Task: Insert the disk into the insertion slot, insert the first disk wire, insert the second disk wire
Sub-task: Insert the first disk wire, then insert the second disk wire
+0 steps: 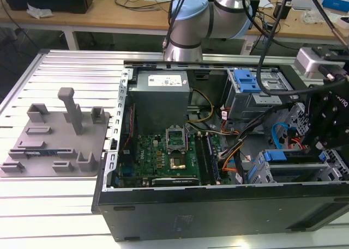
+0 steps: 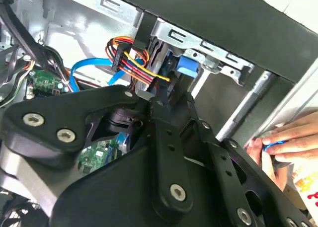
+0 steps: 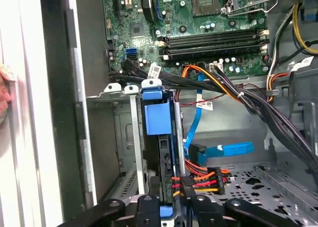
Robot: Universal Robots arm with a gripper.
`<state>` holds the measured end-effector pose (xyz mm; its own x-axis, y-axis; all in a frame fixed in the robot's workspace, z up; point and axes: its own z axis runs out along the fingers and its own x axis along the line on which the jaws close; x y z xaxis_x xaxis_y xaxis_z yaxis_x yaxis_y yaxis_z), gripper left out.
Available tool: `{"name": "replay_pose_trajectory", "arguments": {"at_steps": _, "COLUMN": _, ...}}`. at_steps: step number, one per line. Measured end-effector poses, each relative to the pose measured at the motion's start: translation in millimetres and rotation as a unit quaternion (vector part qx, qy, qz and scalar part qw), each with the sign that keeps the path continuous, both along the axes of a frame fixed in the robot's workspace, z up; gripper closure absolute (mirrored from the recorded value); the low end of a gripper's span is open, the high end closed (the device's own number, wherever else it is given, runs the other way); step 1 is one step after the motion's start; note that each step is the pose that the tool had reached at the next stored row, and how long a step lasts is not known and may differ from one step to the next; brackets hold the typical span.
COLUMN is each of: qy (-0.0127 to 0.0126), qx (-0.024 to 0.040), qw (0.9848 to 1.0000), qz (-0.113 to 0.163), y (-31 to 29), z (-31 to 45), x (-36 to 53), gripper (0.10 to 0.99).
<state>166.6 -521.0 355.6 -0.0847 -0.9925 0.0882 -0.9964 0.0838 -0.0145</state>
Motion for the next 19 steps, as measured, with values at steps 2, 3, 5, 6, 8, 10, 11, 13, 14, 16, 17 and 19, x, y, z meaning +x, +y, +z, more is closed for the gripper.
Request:
{"name": "replay_pose_trajectory", "arguments": {"at_steps": 2, "qy": 0.0000, "qx": -0.0001, "qw": 1.0000, "qz": 0.000, "y": 0.2, "z": 13.5, "x": 0.0, "gripper": 0.784}}
{"name": "replay_pose_trajectory", "arguments": {"at_steps": 3, "qy": 0.0000, "qx": -0.0001, "qw": 1.0000, "qz": 0.000, "y": 0.3, "z": 14.8, "x": 0.0, "gripper": 0.784}}
{"name": "replay_pose_trajectory", "arguments": {"at_steps": 5, "qy": 0.0000, "qx": 0.0001, "qw": 1.0000, "qz": 0.000, "y": 0.2, "z": 15.2, "x": 0.0, "gripper": 0.784}}
{"name": "replay_pose_trajectory", "arguments": {"at_steps": 6, "qy": 0.0000, "qx": 0.0001, "qw": 1.0000, "qz": 0.000, "y": 0.2, "z": 15.2, "x": 0.0, "gripper": 0.784}}
{"name": "replay_pose_trajectory", "arguments": {"at_steps": 8, "qy": 0.0000, "qx": -0.0001, "qw": 1.0000, "qz": 0.000, "y": 0.2, "z": 15.4, "x": 0.0, "gripper": 0.784}}
{"name": "replay_pose_trajectory", "arguments": {"at_steps": 10, "qy": 0.0000, "qx": 0.0000, "qw": 1.0000, "qz": 0.000, "y": 0.2, "z": 15.8, "x": 0.0, "gripper": 0.784}}
{"name": "replay_pose_trajectory", "arguments": {"at_steps": 11, "qy": 0.0000, "qx": -0.0001, "qw": 1.0000, "qz": 0.000, "y": 0.2, "z": 15.9, "x": 0.0, "gripper": 0.784}}
{"name": "replay_pose_trajectory", "arguments": {"at_steps": 13, "qy": 0.0000, "qx": -0.0001, "qw": 1.0000, "qz": 0.000, "y": 0.2, "z": 15.9, "x": 0.0, "gripper": 0.784}}
{"name": "replay_pose_trajectory", "arguments": {"at_steps": 14, "qy": 0.0000, "qx": 0.0000, "qw": 1.0000, "qz": 0.000, "y": 0.2, "z": 16.0, "x": 0.0, "gripper": 0.784}}
{"name": "replay_pose_trajectory", "arguments": {"at_steps": 16, "qy": 0.0000, "qx": -0.0001, "qw": 1.0000, "qz": 0.000, "y": 0.2, "z": 16.1, "x": 0.0, "gripper": 0.784}}
{"name": "replay_pose_trajectory", "arguments": {"at_steps": 17, "qy": 0.0000, "qx": -0.0001, "qw": 1.0000, "qz": 0.000, "y": 0.2, "z": 16.2, "x": 0.0, "gripper": 0.784}}
{"name": "replay_pose_trajectory", "arguments": {"at_steps": 19, "qy": 0.0000, "qx": 0.0000, "qw": 1.0000, "qz": 0.000, "y": 0.2, "z": 16.2, "x": 0.0, "gripper": 0.784}}
